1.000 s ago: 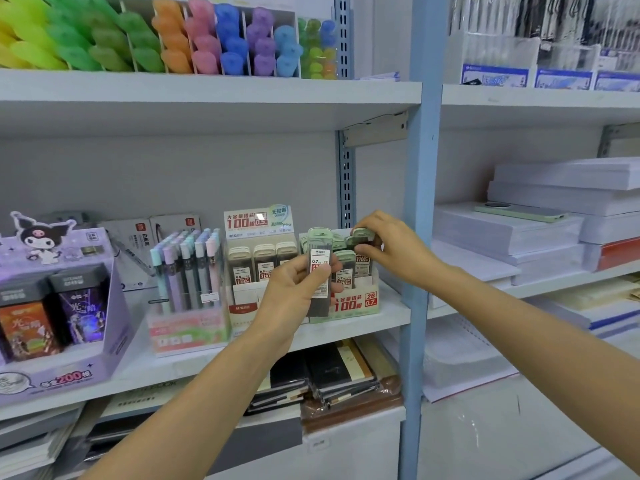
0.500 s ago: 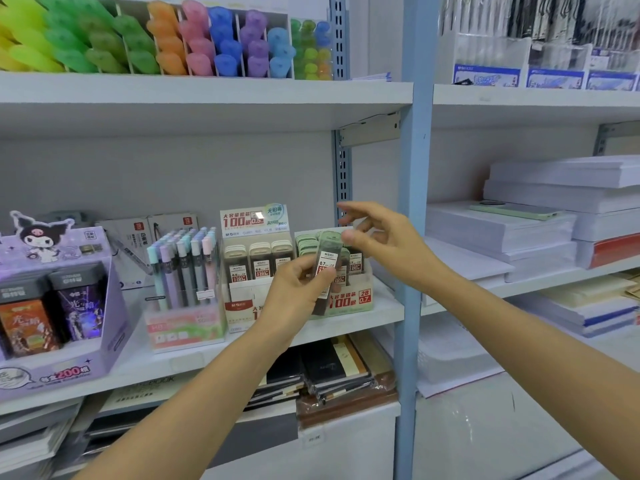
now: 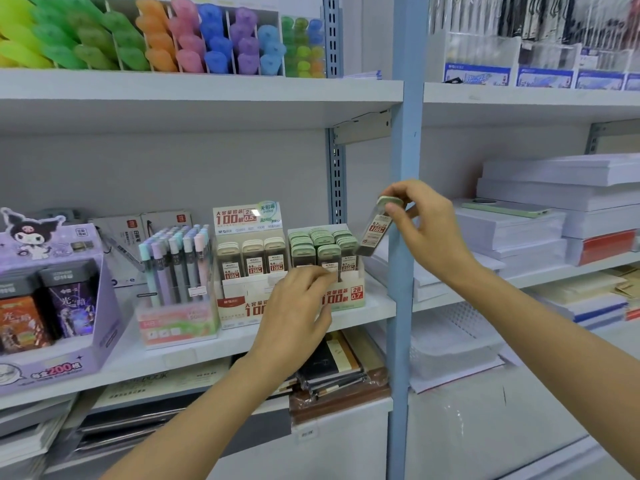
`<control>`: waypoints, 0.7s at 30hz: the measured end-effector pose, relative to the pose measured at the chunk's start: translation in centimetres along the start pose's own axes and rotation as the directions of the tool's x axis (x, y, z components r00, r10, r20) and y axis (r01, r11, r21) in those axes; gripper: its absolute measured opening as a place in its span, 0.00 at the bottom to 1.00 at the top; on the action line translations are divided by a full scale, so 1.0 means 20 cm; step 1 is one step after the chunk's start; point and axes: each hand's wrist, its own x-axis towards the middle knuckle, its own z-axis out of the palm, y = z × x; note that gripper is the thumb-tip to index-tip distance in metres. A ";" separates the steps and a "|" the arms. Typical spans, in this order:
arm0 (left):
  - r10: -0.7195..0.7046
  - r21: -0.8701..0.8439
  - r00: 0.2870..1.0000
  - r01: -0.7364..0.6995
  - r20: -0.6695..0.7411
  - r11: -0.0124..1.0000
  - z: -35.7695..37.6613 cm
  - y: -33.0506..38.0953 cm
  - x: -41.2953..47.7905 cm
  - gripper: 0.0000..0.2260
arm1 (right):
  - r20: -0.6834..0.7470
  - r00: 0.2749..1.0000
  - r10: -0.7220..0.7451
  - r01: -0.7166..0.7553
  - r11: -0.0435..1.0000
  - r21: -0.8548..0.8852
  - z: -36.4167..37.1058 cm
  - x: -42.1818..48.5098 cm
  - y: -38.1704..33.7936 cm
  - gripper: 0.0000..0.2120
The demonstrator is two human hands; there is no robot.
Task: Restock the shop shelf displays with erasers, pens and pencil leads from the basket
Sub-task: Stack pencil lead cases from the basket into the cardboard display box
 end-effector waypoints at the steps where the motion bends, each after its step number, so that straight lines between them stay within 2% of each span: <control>1: 0.012 0.045 1.000 -0.012 -0.001 0.999 0.00 0.00 -0.01 0.21 | 0.009 1.000 -0.012 0.012 1.000 -0.027 0.02 -0.01 0.00 0.05; 5: 0.045 0.189 0.998 -0.037 -0.039 0.981 0.01 0.02 -0.03 0.22 | 0.014 0.997 -0.077 0.078 0.996 -0.046 0.09 0.00 -0.01 0.05; 9: 0.039 0.242 0.999 -0.031 -0.031 0.970 0.01 0.01 -0.03 0.24 | 0.108 0.987 -0.116 0.125 0.989 -0.077 0.13 0.03 0.00 0.05; 17: 0.031 0.250 1.000 -0.031 0.004 0.968 0.03 -0.01 -0.03 0.26 | 0.192 0.978 -0.082 0.104 0.989 -0.107 0.26 0.01 0.06 0.06; 21: 0.029 0.243 1.000 -0.029 0.004 0.970 0.04 -0.02 -0.03 0.26 | 0.194 0.981 0.002 0.014 0.997 -0.081 0.30 -0.03 0.10 0.09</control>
